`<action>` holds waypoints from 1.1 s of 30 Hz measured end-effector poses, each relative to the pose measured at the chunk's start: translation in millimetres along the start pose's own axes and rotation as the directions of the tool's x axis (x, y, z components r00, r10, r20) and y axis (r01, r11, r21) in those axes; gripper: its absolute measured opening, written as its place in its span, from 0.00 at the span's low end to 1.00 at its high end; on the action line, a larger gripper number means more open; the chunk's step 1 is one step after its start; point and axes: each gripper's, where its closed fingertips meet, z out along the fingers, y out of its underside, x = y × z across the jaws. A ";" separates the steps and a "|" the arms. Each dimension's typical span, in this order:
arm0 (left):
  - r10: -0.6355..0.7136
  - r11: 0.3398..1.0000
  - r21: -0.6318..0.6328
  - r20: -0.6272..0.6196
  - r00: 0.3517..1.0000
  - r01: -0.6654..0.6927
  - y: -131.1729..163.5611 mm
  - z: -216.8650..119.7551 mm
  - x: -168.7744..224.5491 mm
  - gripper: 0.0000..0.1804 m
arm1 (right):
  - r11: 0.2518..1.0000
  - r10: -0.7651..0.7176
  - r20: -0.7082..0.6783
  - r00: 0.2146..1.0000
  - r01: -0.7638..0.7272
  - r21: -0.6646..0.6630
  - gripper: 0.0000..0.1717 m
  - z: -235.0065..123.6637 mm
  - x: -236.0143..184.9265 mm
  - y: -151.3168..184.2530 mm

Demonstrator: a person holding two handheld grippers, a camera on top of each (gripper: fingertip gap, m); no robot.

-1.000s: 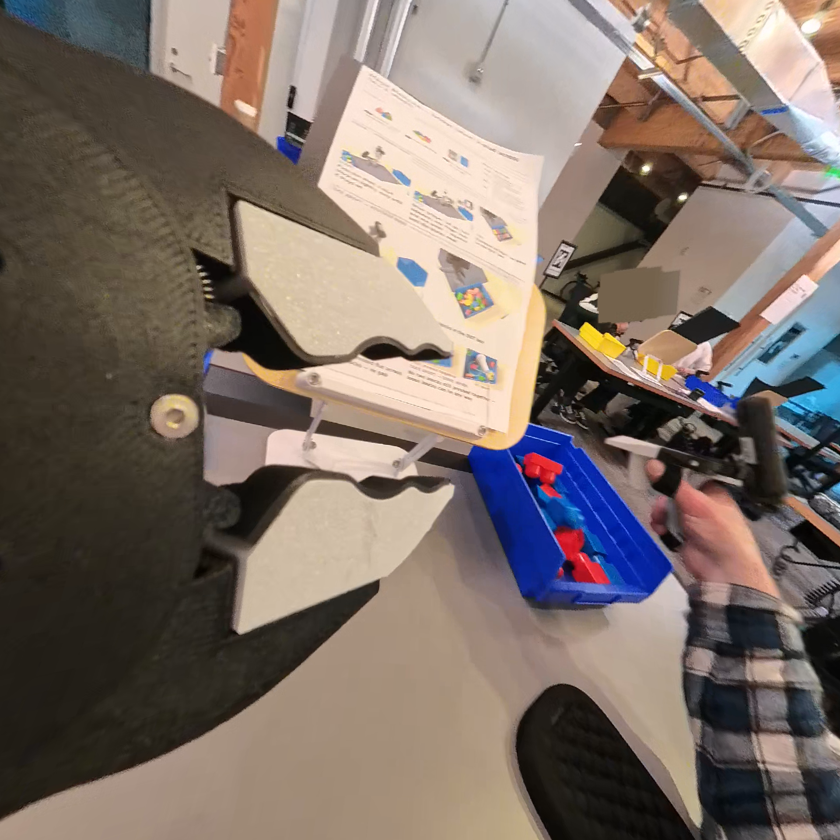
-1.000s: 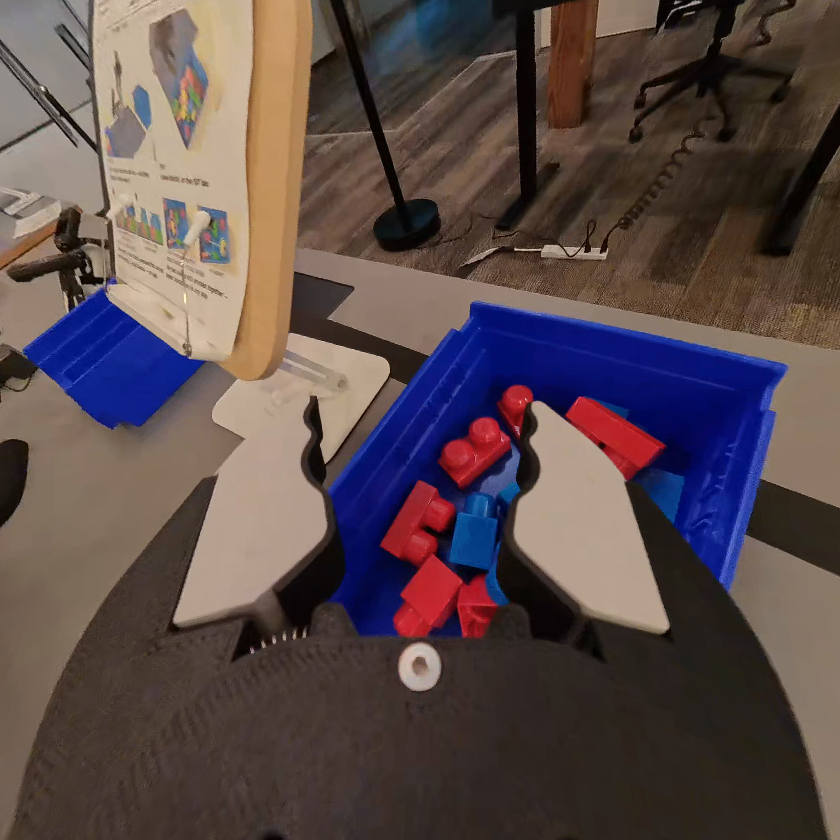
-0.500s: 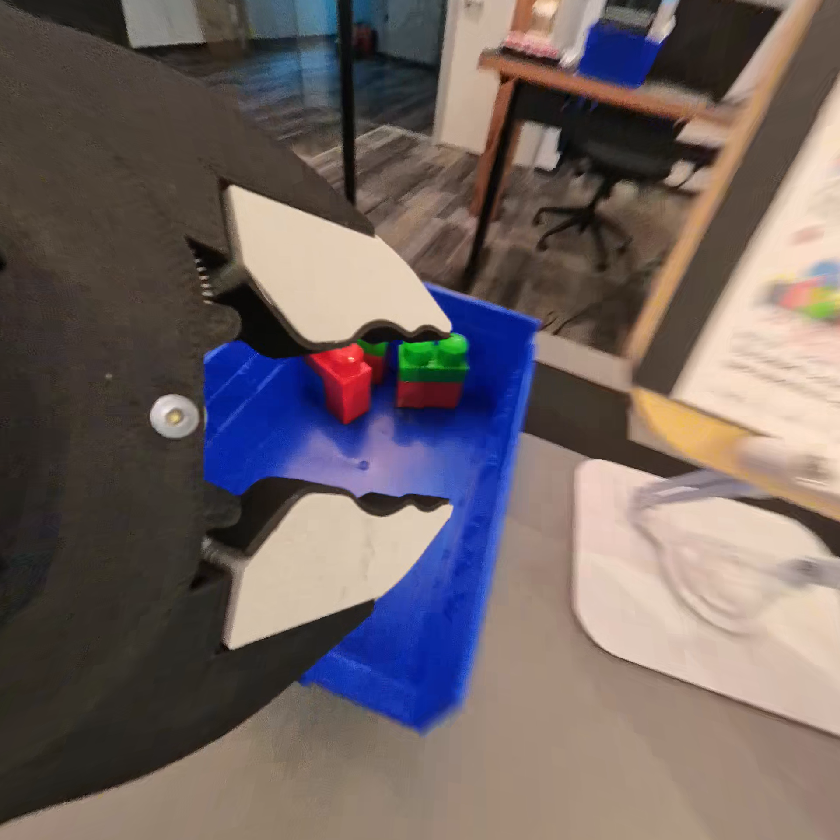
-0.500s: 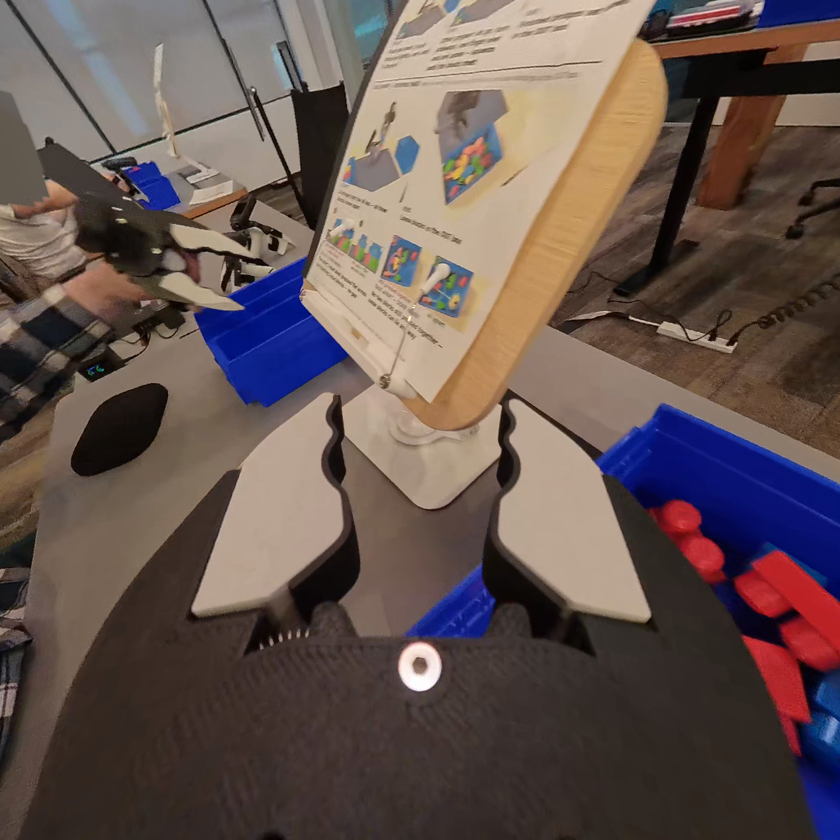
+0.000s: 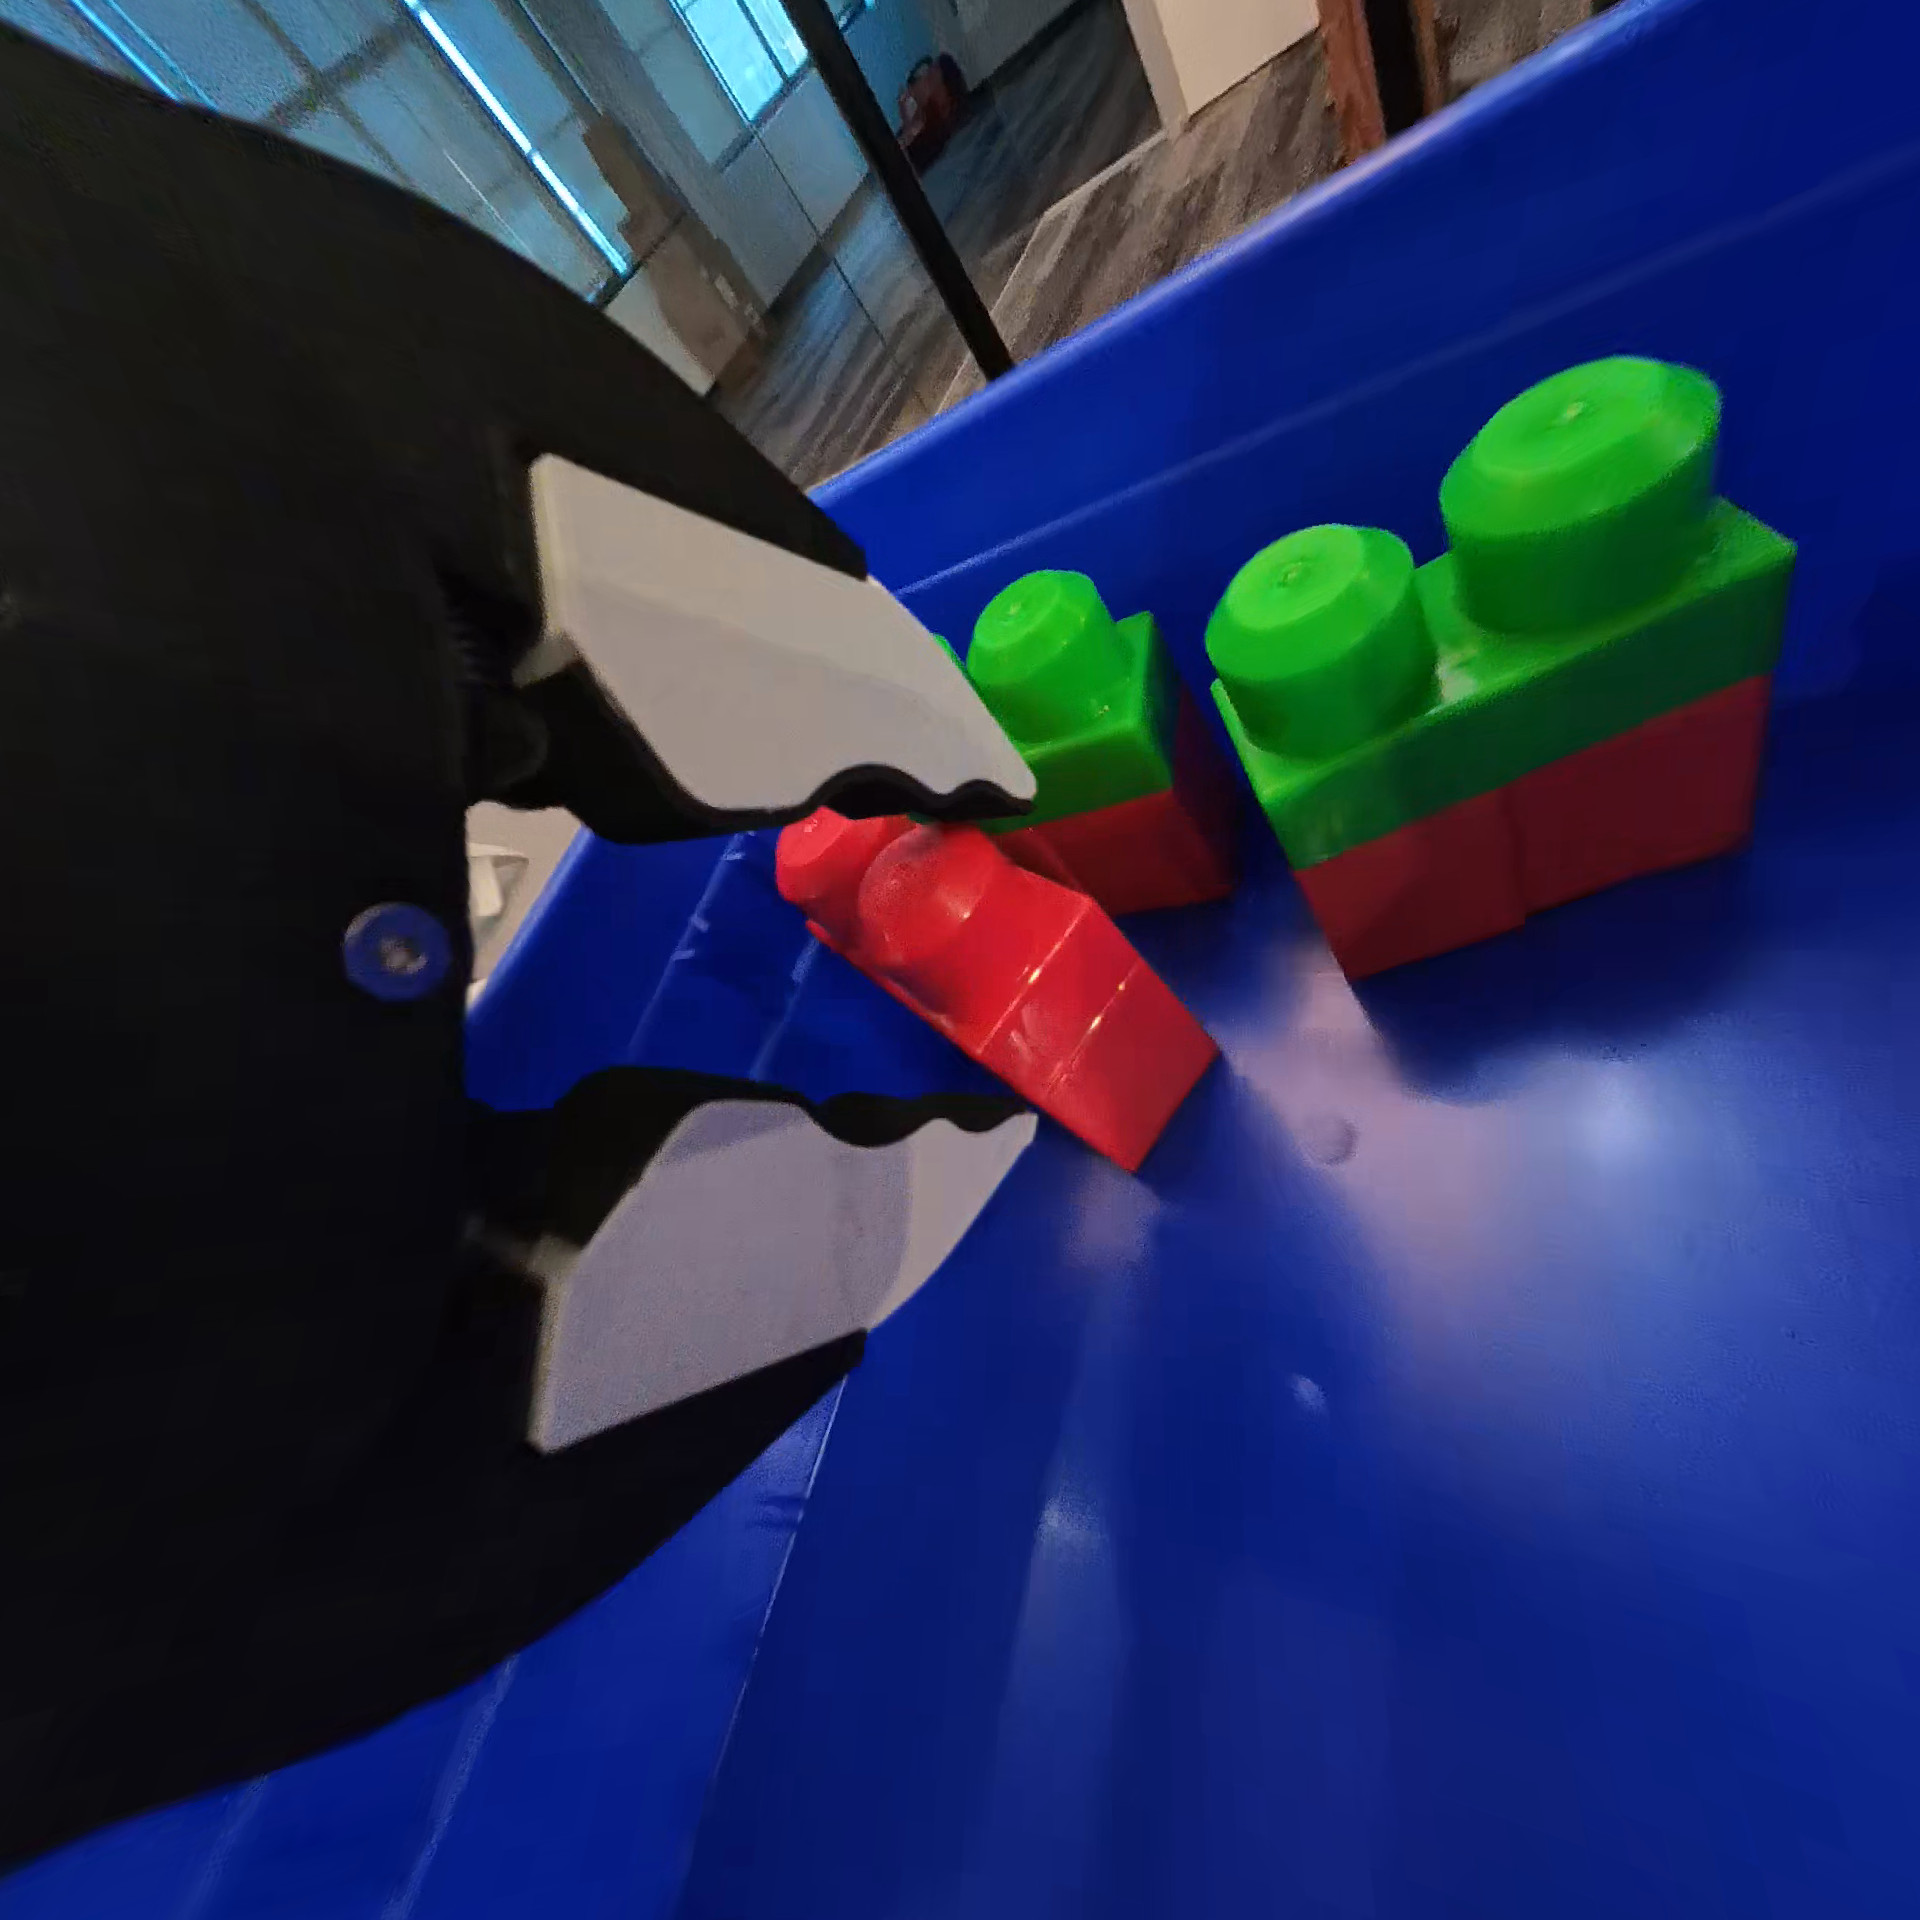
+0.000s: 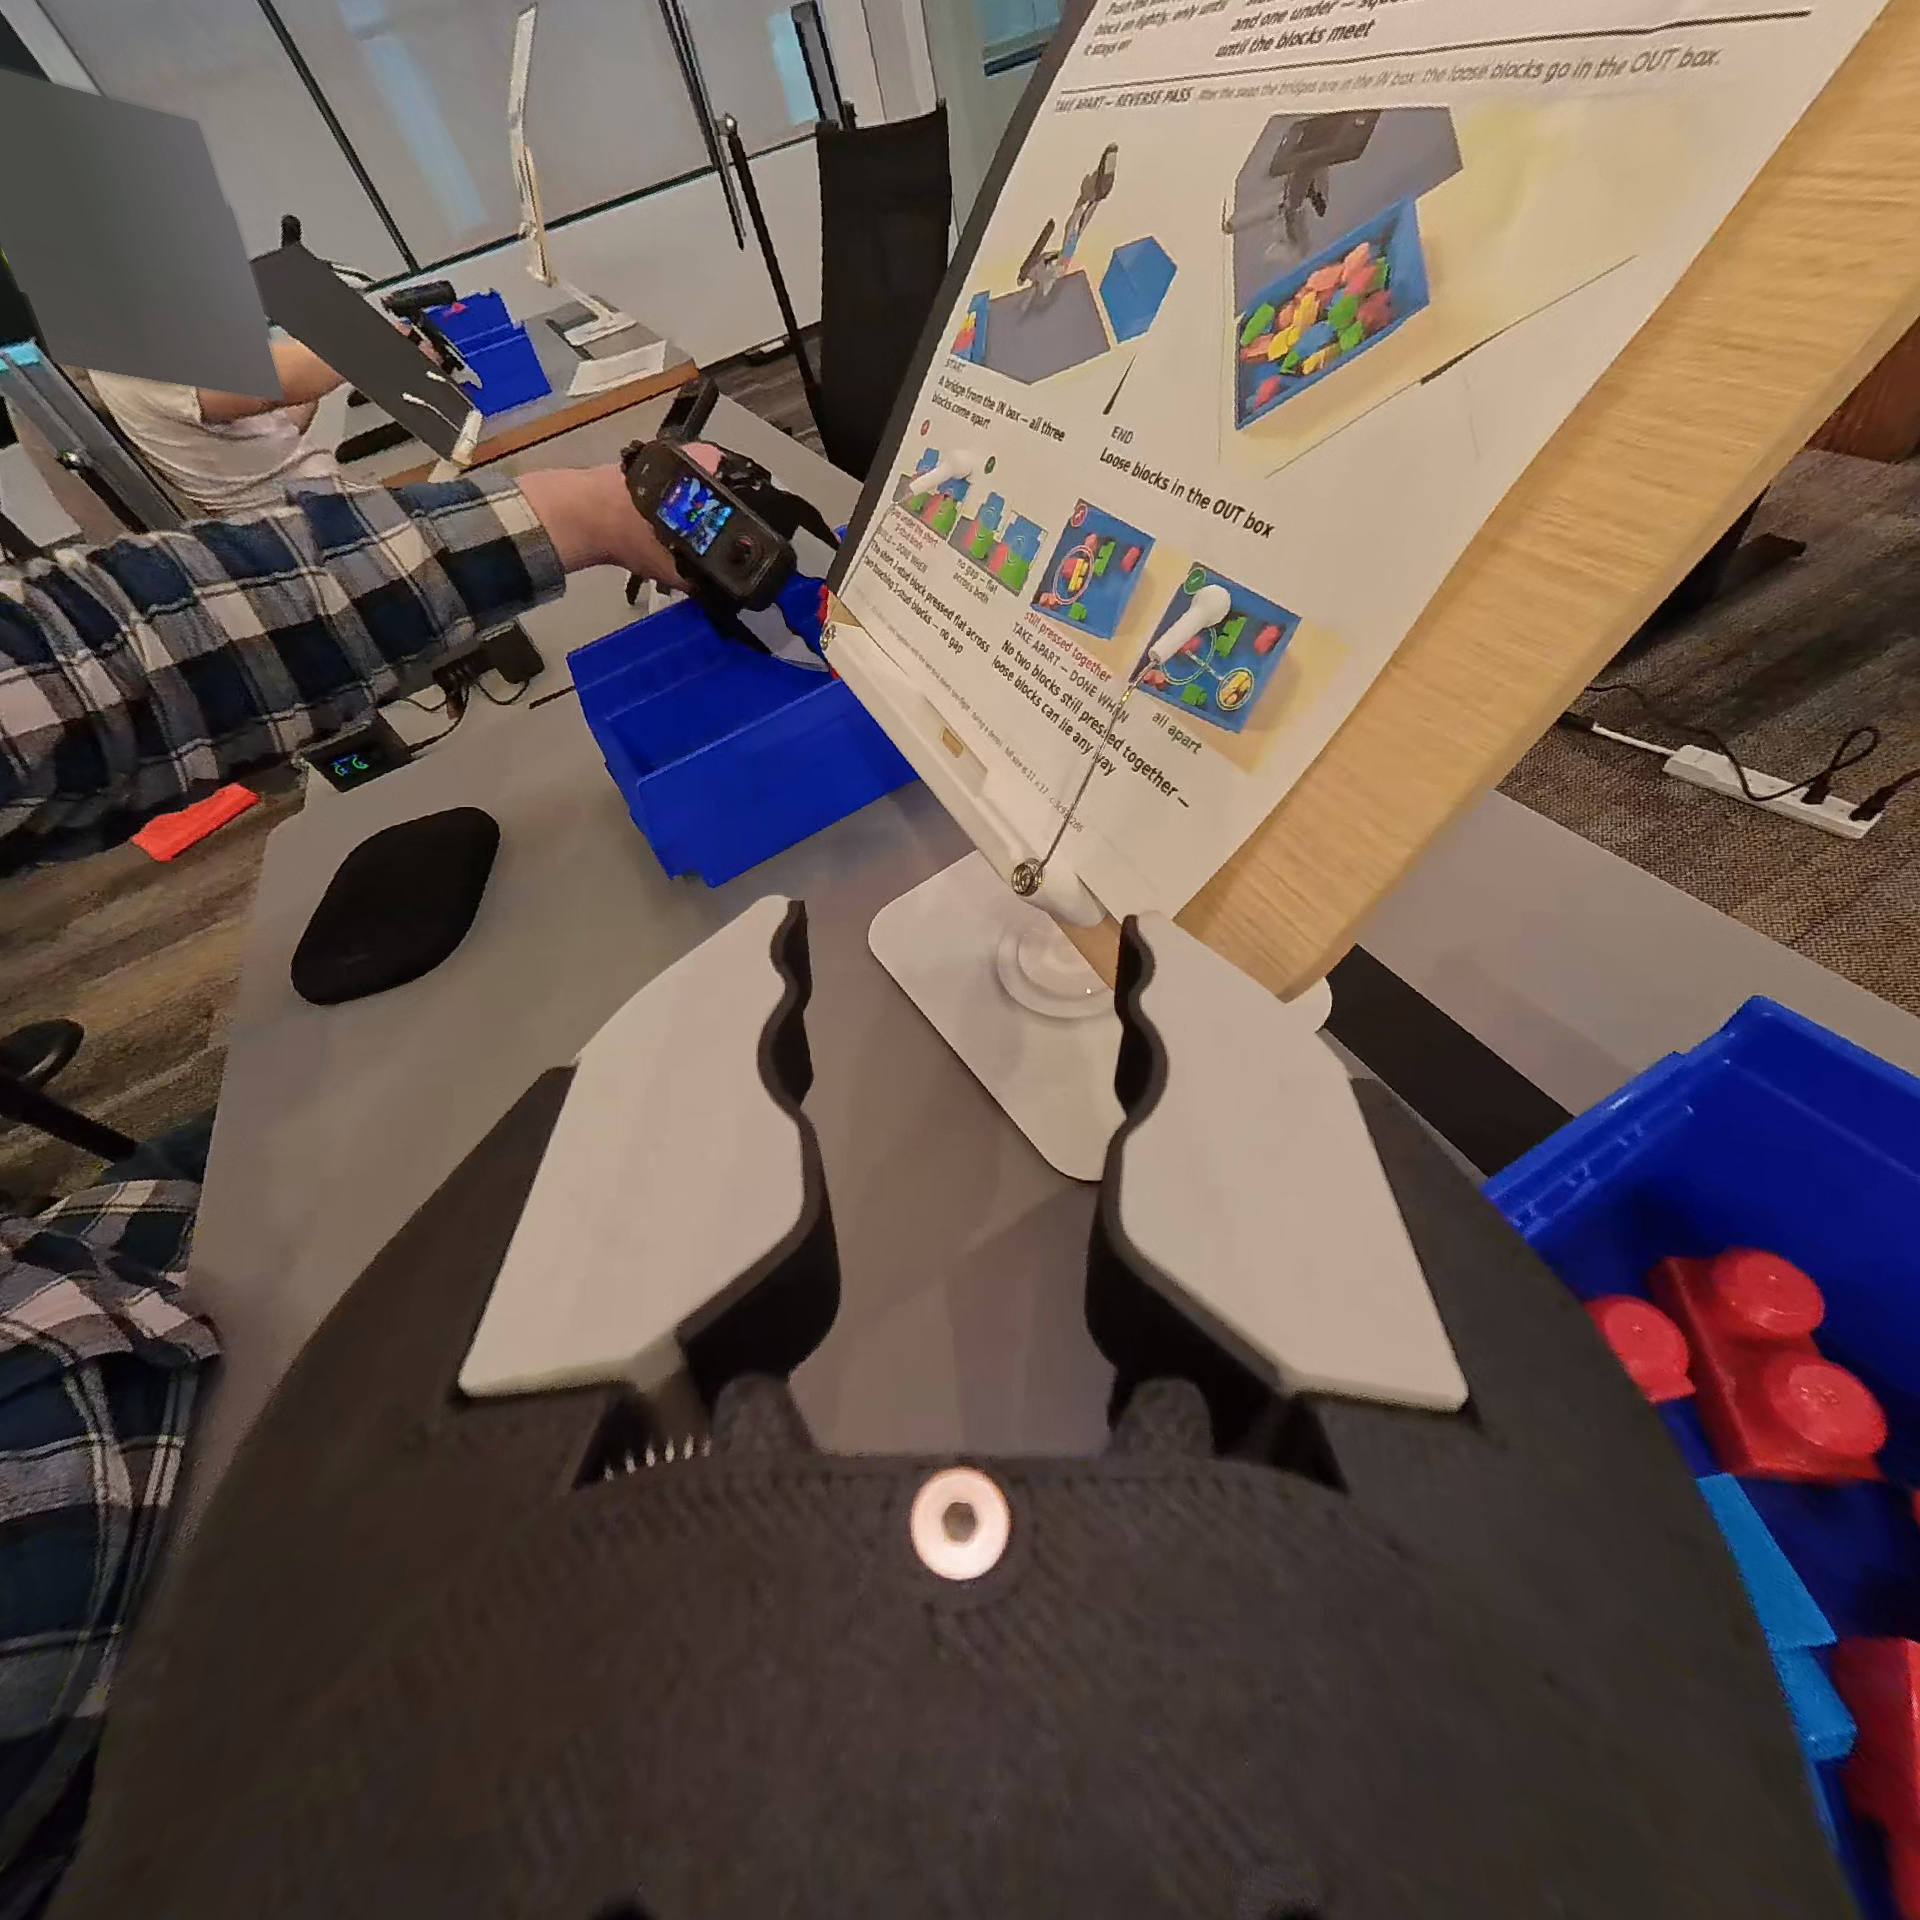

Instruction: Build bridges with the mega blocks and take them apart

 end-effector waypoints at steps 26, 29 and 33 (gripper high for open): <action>-0.051 0.892 0.437 -0.157 0.986 0.116 -193.4 -247.3 92.6 0.20 | 0.877 -0.419 0.241 0.876 0.459 -0.144 0.44 123.6 -162.8 58.4; 0.025 0.871 0.484 -0.199 0.980 0.077 -246.0 -267.6 120.4 0.20 | 0.838 -0.472 0.229 0.851 0.514 -0.182 0.43 131.5 -168.5 69.6; 0.050 0.833 0.545 -0.240 0.970 0.092 -288.4 -284.6 129.9 0.20 | 0.826 -0.471 0.250 0.846 0.522 -0.210 0.29 130.2 -168.7 76.0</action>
